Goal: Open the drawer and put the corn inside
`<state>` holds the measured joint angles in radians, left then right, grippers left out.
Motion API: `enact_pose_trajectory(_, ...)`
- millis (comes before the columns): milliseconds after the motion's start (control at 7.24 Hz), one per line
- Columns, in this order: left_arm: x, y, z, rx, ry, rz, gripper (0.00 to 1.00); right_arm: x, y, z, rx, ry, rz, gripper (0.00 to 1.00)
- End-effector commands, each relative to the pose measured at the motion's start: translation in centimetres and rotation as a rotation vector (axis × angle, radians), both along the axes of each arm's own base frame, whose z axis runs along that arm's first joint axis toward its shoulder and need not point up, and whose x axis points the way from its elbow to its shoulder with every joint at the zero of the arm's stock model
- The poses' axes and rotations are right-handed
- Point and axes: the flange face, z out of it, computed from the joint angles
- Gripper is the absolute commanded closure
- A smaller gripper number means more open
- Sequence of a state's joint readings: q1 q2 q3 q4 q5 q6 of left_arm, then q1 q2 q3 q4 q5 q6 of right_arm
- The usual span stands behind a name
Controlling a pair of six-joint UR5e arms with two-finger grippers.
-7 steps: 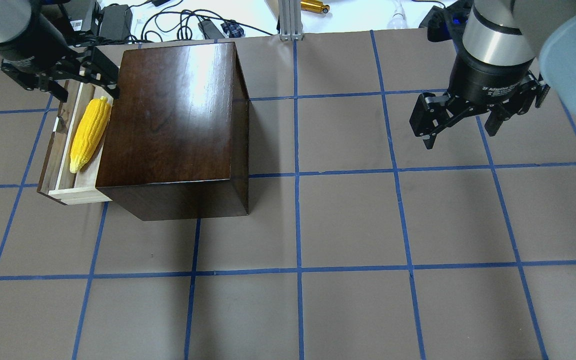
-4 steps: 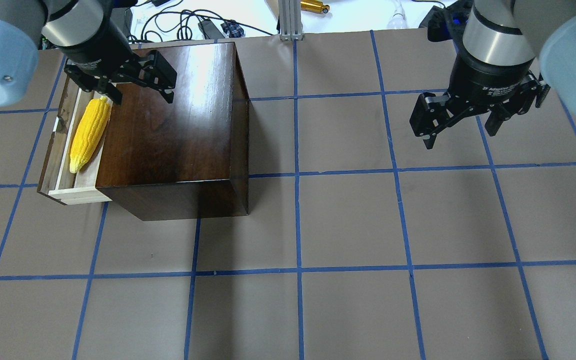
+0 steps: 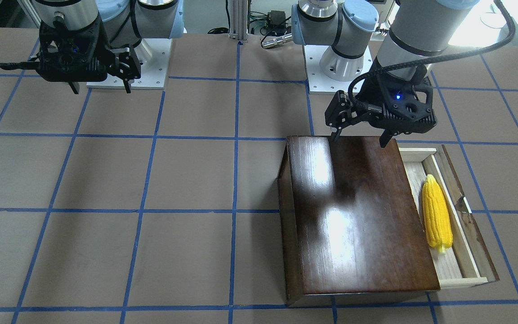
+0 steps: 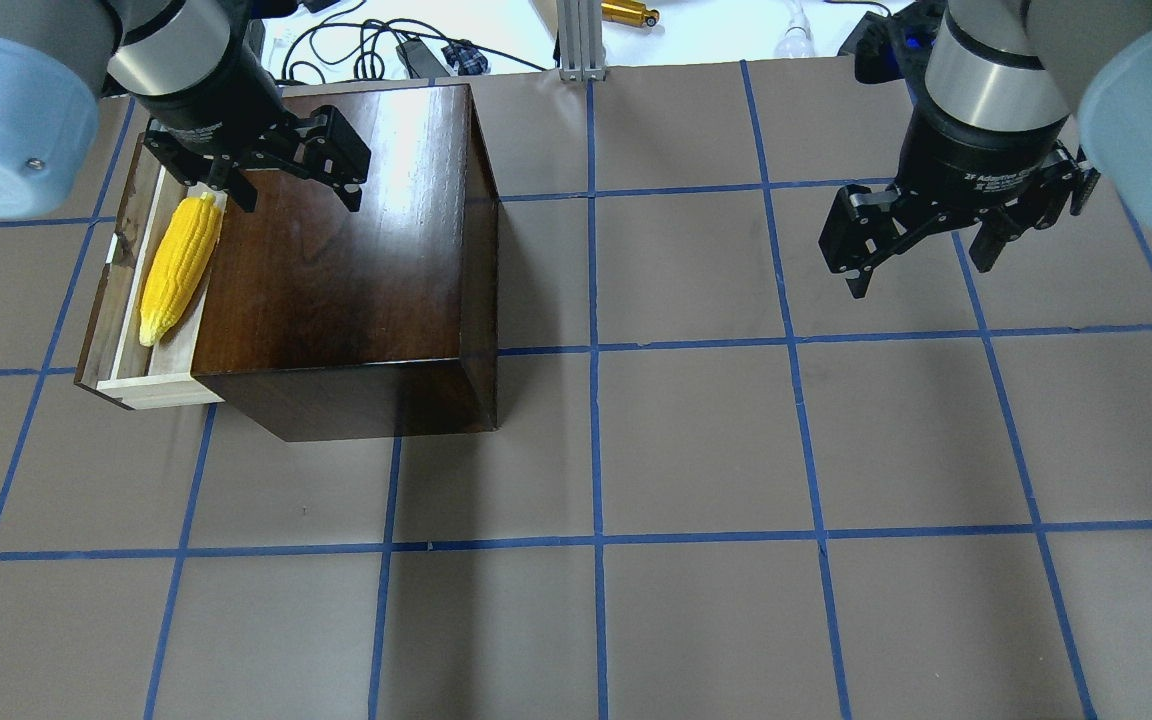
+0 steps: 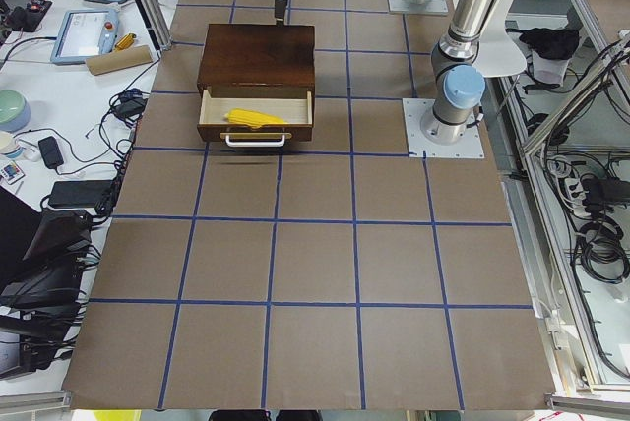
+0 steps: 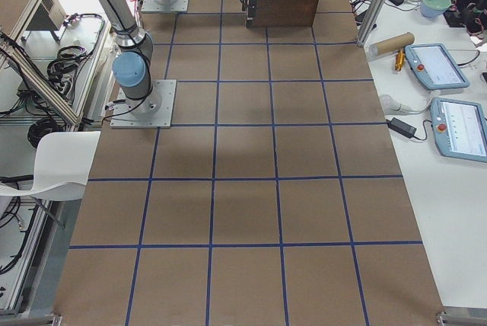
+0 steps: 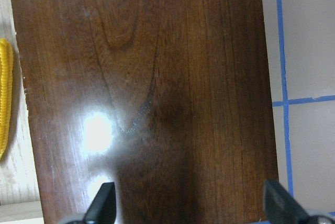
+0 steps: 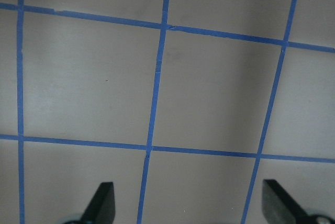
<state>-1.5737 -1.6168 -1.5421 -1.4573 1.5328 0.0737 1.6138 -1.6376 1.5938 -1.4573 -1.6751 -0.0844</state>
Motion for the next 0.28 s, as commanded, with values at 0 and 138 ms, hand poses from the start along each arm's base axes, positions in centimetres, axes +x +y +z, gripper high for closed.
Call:
enact_pose_trajectory(0,-0.06,0.64,0.44,-0.004,-0.003,-0.001,0.00,0.00,0.02,0.03,-0.001,0.000,0.000,0.00)
enact_pose_trajectory(138,-0.06,0.78,0.49,-0.002,-0.003,-0.003,0.00,0.00,-0.03,-0.04,0.001,0.000,0.000,0.00)
